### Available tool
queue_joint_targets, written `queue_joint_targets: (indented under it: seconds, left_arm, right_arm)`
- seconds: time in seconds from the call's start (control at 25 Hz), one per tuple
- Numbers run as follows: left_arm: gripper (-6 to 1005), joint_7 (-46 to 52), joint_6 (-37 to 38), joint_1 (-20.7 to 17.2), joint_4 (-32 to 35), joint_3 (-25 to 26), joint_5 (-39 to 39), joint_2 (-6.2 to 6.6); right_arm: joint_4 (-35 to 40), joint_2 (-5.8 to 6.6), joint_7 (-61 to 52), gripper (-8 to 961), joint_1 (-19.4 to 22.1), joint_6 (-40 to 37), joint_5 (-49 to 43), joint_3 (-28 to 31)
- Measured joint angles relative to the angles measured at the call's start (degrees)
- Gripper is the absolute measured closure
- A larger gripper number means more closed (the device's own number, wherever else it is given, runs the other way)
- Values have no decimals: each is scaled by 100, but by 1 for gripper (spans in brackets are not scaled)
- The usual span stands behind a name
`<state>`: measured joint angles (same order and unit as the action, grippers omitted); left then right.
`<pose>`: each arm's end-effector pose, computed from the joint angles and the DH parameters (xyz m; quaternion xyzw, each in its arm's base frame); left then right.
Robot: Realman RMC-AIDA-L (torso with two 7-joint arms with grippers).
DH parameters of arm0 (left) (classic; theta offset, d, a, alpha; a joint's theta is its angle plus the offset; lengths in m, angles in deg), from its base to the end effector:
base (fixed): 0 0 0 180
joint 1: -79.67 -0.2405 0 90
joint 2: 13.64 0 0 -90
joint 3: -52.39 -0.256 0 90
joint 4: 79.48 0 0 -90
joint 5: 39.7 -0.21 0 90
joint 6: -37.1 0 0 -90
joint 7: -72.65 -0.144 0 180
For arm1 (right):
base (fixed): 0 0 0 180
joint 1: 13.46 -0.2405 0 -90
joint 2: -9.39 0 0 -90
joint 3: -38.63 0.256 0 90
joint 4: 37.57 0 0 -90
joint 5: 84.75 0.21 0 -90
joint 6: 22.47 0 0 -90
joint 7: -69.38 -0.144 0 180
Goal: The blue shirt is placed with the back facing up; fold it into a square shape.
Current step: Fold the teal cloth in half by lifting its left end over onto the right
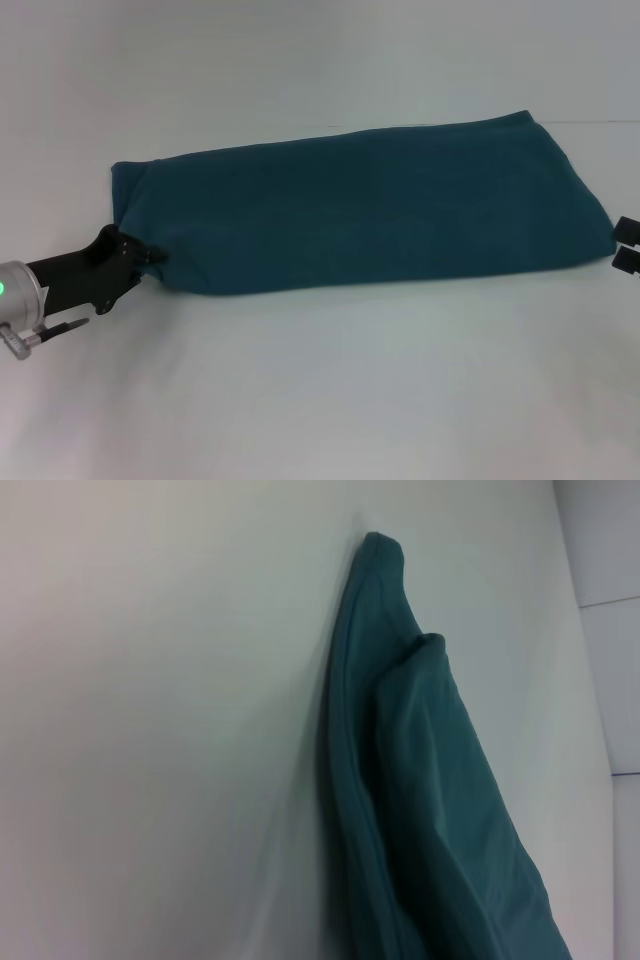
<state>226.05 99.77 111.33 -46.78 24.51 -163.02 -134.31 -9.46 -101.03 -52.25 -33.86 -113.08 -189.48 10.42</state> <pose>-0.3265 0.3618 -0.0025 -0.4988 -0.7925 -0.3082 0.1677 0.3454 0.2926 0.0738 -0.6660 0.6202 0.3965 0.1211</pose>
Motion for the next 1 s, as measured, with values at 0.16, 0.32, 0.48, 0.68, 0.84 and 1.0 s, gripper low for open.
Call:
queue_joint_targets:
  seconds: [0.16, 0.32, 0.48, 0.68, 0.84, 1.0]
  left_arm:
    - [986, -109, 48, -6, 12, 6, 0, 6]
    - [986, -490, 355, -38, 129, 4, 2, 61]
    - [987, -796, 570, -214, 416, -9, -64, 126]
    - [987, -870, 521, -459, 876, 44, -415, 203]
    - [986, -876, 485, -507, 1015, 244, -764, 299]
    - [986, -877, 520, -530, 1120, 653, -1045, 361]
  right_arm:
    - [-3, 7, 0, 179, 36, 2, -8, 0]
    - [-5, 10, -3, 179, 45, 7, -11, 0]
    - [-8, 14, -30, 179, 63, 40, -13, 0]
    - [-8, -5, -53, 179, 79, 10, -13, -8]
    - [-12, -9, -69, 179, 80, 8, -47, -51]
    - [-19, 12, -82, 179, 82, 10, -139, -23]
